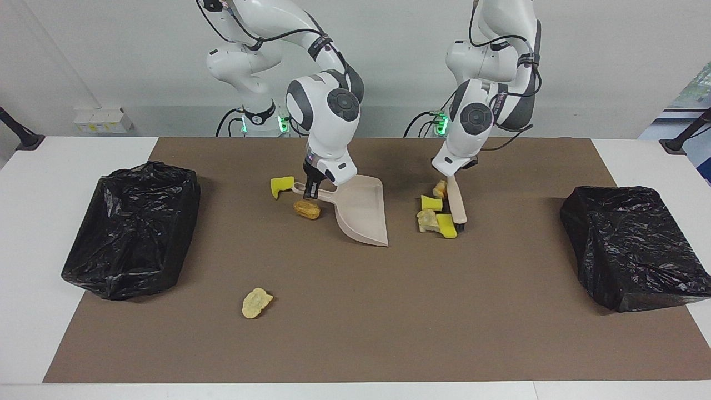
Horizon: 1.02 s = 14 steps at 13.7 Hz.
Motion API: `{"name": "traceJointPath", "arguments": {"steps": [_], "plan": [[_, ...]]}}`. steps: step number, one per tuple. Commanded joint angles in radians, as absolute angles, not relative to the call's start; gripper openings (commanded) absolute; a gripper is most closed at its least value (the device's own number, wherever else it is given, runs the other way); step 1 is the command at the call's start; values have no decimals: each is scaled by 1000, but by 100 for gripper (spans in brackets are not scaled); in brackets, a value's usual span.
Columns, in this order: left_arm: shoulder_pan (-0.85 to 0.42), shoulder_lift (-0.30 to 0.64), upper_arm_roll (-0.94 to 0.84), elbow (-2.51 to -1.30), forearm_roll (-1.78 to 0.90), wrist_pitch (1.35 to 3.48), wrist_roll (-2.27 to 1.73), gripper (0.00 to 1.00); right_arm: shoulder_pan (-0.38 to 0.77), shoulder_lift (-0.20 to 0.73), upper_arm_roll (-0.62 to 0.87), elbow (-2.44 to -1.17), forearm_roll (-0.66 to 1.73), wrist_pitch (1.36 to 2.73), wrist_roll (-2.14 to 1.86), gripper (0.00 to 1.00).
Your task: Sweep and dump trash in bin
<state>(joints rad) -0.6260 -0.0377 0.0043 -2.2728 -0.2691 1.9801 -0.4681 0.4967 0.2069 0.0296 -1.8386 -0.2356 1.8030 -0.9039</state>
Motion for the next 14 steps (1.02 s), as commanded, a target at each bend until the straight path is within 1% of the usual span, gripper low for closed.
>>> {"name": "traceJointPath", "arguments": {"steps": [1,4,6,8,10,12,14], "plan": [[-696,44,18,-2177,-337,2034,-511,0,483,181,37,-1870,-224,1813,-879,0],[-782,74,17,-2108,-357,2029,-511,0,479,181,37,-1873,-201,1818,-877,0],[-793,74,17,-2060,-359,1987,-512,0,479,181,37,-1873,-201,1819,-877,0],[-787,61,21,-2016,-359,1875,-517,0,477,183,37,-1873,-201,1819,-879,0],[-784,14,25,-2022,-354,1769,-550,0,476,183,37,-1873,-202,1828,-890,0],[-790,-17,25,-2042,-335,1662,-723,0,469,183,37,-1875,-202,1832,-891,0],[-795,-55,18,-2097,-308,1652,-912,0,468,181,37,-1881,-202,1835,-891,0]]}}
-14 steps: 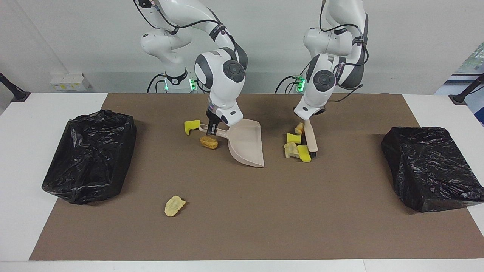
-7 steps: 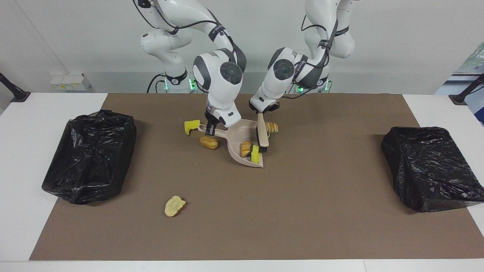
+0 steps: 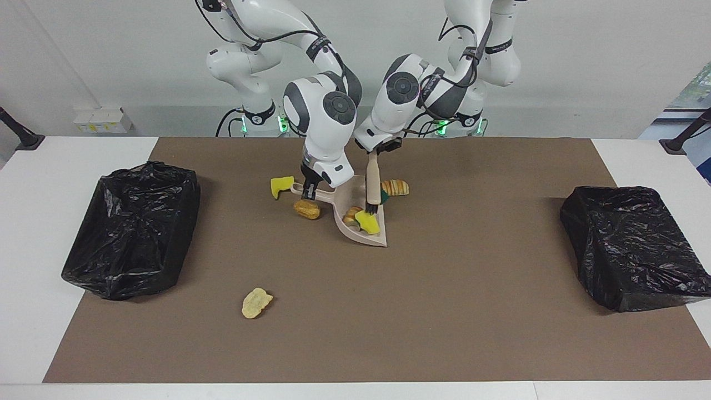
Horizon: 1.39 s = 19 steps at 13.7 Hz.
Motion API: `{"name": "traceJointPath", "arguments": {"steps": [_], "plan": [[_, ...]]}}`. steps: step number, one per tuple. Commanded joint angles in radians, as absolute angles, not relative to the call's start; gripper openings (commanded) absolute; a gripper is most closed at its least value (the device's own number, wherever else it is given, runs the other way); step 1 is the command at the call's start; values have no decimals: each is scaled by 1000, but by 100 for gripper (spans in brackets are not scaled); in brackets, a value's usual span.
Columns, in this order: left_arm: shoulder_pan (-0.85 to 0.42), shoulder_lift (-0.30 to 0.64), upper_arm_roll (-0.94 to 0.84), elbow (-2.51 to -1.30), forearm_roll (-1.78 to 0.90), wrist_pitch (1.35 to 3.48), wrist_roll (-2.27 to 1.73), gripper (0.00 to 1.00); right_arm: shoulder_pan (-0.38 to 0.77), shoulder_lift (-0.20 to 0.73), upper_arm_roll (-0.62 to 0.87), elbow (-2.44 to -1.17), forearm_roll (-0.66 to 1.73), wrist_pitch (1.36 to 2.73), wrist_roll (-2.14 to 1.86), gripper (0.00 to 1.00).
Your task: Sweep and dump trash in bin
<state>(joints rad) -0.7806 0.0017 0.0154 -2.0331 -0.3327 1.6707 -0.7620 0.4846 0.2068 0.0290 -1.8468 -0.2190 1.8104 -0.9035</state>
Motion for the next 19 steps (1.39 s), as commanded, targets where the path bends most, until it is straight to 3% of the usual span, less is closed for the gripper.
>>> {"name": "traceJointPath", "arguments": {"steps": [1,5,9,13,19], "plan": [[-795,-75,18,-2139,-310,1678,-942,0,468,181,37,-1882,-201,1839,-891,0],[-793,-144,18,-2276,-311,1741,-1066,0,468,173,37,-1901,-202,1848,-890,0],[-815,-120,15,-2362,-343,1959,-1206,0,468,169,37,-1907,-201,1858,-891,0],[-807,-26,17,-2339,-390,2081,-1181,0,426,167,37,-1945,-204,1963,-1127,0],[-808,120,14,-2156,-439,2125,-1002,0,419,167,37,-1953,-204,1968,-1160,0]]}}
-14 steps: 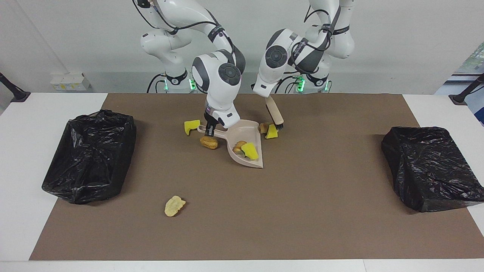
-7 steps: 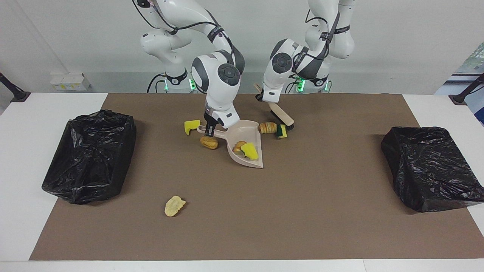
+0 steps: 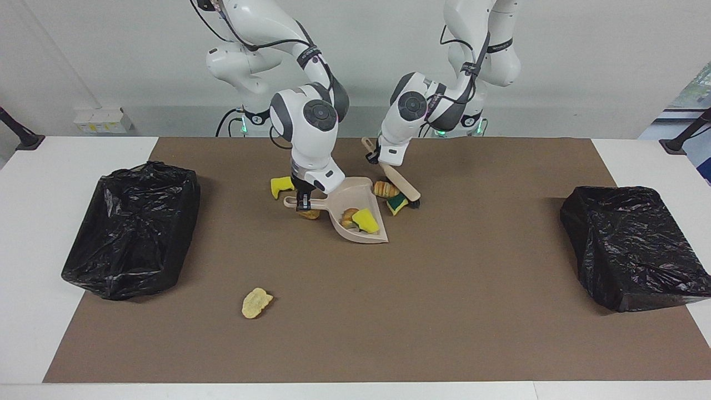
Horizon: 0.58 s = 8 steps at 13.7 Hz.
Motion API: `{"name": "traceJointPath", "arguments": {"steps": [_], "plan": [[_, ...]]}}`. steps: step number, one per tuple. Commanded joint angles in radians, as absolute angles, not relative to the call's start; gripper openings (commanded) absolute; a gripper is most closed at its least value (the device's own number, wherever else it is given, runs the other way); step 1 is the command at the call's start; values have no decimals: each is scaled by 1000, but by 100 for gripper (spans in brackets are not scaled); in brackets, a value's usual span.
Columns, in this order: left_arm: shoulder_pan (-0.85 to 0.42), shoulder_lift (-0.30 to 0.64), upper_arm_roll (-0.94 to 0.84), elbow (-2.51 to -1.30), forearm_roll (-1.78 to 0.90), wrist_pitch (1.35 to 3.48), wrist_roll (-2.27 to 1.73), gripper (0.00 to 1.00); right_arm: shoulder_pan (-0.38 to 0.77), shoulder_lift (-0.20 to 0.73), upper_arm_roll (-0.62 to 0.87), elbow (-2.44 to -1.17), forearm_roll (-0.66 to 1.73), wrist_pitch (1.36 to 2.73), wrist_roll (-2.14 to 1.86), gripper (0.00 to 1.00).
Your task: Sweep and dump trash in bin
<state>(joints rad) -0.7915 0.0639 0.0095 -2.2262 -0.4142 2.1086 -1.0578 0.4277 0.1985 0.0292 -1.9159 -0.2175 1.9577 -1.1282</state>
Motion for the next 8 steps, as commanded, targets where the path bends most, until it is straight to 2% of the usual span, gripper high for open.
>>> {"name": "traceJointPath", "arguments": {"steps": [1,5,8], "plan": [[-814,132,14,-2125,-449,2126,-973,0,419,167,37,-1953,-204,1965,-1155,0],[-831,150,-2,-2057,-456,2112,-861,0,408,167,37,-1951,-204,1959,-1152,0],[-825,118,3,-2024,-445,2028,-859,0,388,167,37,-1951,-203,1976,-1158,0]]}}
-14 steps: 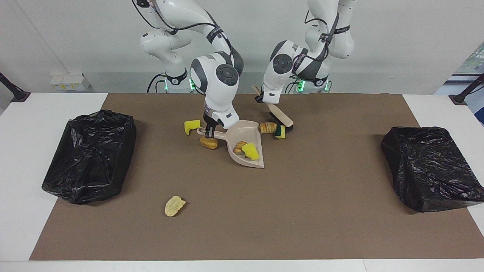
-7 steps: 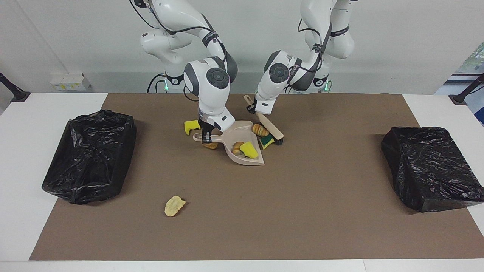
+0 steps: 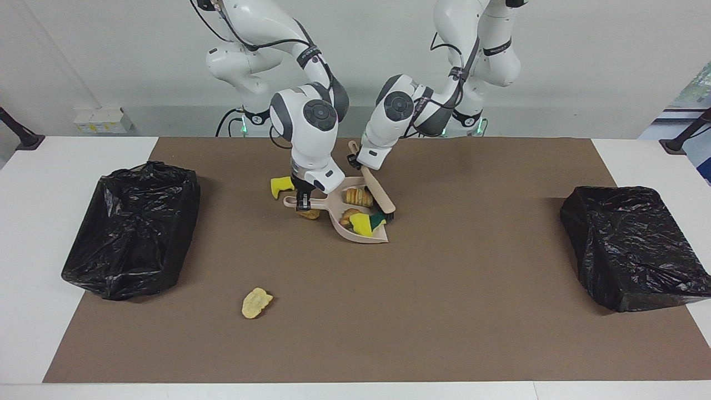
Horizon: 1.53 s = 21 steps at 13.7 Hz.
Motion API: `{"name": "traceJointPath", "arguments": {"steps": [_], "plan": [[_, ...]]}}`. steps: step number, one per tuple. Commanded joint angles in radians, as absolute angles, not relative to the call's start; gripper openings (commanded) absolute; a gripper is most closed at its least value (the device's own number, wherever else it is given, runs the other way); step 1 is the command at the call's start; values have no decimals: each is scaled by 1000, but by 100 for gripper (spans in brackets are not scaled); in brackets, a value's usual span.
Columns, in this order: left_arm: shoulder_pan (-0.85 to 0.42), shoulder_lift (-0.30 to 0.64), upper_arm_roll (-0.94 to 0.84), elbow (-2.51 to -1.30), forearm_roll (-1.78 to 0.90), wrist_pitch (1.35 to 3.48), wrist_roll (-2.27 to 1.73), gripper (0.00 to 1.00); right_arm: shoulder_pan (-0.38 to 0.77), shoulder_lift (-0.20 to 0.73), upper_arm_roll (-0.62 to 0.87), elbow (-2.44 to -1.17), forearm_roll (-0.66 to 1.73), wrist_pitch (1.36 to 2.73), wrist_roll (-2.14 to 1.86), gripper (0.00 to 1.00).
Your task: Sweep and dump trash in bin
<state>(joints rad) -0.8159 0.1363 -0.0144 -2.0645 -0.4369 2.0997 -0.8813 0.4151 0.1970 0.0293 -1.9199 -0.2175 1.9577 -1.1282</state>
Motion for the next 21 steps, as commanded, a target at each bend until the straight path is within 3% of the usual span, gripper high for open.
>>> {"name": "traceJointPath", "arguments": {"steps": [1,4,10,14,18,21], "plan": [[-825,115,3,-2002,-442,1970,-864,0,385,167,37,-1951,-201,1983,-1160,0],[-831,80,2,-2013,-433,1803,-862,0,370,170,37,-1956,-112,2034,-1172,0],[-833,71,2,-2002,-361,1695,-873,0,351,172,37,-1983,15,2131,-1186,0],[-824,-18,2,-2013,-351,1599,-876,0,334,172,37,-1982,29,2131,-1195,0],[-816,-54,11,-2032,-341,1594,-876,0,333,169,37,-1983,29,2119,-1196,0],[-705,-58,11,-2118,-330,1725,-745,0,353,155,35,-2000,11,2109,-1200,0]]}}
